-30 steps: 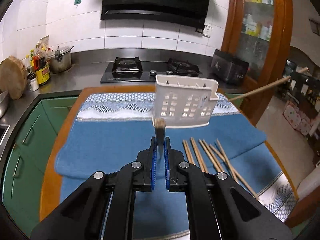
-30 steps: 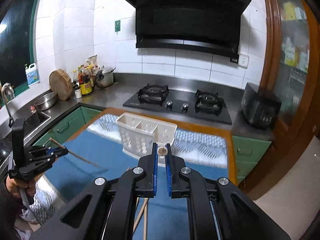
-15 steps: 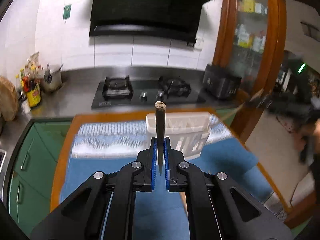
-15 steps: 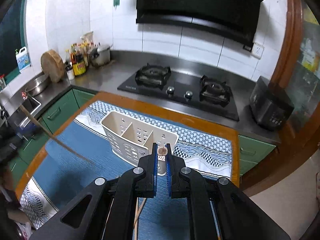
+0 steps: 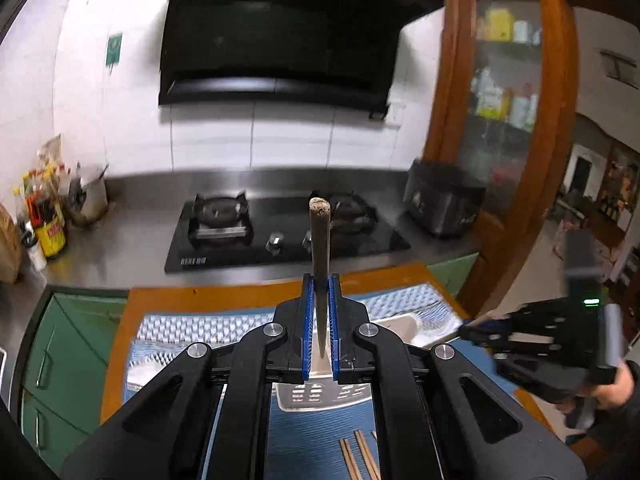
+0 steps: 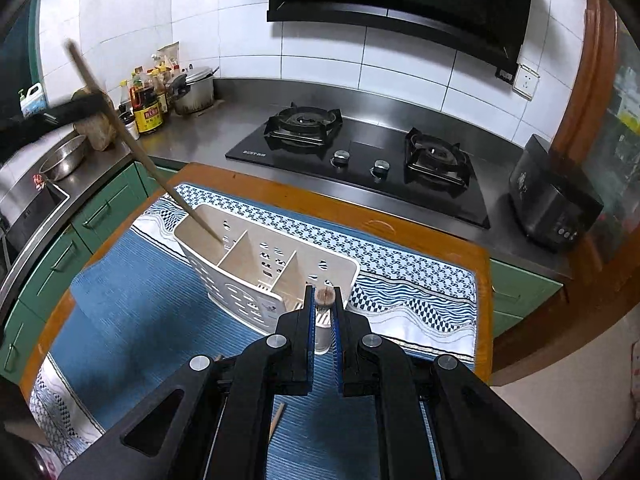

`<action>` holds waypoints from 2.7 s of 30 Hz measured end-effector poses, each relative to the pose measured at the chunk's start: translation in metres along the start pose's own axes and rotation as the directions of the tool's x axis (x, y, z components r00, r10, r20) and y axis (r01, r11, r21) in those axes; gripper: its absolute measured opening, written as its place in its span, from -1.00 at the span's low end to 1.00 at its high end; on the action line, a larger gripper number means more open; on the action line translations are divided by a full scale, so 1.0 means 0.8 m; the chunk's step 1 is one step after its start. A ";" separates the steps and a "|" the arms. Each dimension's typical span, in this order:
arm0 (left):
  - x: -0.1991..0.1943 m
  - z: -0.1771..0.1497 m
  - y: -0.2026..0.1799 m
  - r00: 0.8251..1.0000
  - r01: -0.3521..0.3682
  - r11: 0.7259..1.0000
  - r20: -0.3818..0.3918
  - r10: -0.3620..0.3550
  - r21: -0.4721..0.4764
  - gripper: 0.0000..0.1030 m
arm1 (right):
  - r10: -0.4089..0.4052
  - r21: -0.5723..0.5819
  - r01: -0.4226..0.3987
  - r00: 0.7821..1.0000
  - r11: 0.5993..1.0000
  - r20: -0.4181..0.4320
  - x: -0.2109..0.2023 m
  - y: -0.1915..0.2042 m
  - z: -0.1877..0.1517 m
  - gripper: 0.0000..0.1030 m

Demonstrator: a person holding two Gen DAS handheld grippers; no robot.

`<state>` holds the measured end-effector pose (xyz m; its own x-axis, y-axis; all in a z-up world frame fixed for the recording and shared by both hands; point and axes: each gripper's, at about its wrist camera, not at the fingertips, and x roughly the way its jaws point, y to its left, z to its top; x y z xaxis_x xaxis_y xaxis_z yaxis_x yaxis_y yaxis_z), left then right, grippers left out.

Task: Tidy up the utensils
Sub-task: 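Lower the left tool's chopstick into the holder while the right tool inserts its own, then move both open tools back to the remaining chopsticks on the towel, then close the left tool on a chopstick while the right tool grasps another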

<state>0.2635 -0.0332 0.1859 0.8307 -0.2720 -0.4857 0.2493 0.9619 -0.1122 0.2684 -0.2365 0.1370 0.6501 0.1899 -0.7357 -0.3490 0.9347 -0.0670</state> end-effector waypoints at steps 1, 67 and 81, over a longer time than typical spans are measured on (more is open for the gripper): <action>0.014 -0.004 0.002 1.000 -0.002 1.000 -0.022 0.002 0.000 -0.89 | -0.004 -0.001 0.004 1.000 1.000 0.007 0.000 -0.001 -0.001 -0.86; -0.029 -0.381 -0.054 0.934 -0.012 0.995 -0.357 -0.025 -0.099 -0.32 | -0.002 0.177 0.017 0.996 0.984 -0.084 -0.011 0.086 -0.376 -0.84; -0.012 -0.385 -0.067 0.925 -0.046 0.998 -0.378 0.028 -0.040 -0.32 | 0.001 0.184 0.013 0.997 0.983 -0.078 -0.012 0.085 -0.376 -0.84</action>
<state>0.0885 -0.0734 -0.0705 0.5876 -0.2146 -0.7802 0.1902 0.9738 -0.1246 0.0357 -0.2653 -0.0634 0.5950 0.1673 -0.7861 -0.2101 0.9765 0.0488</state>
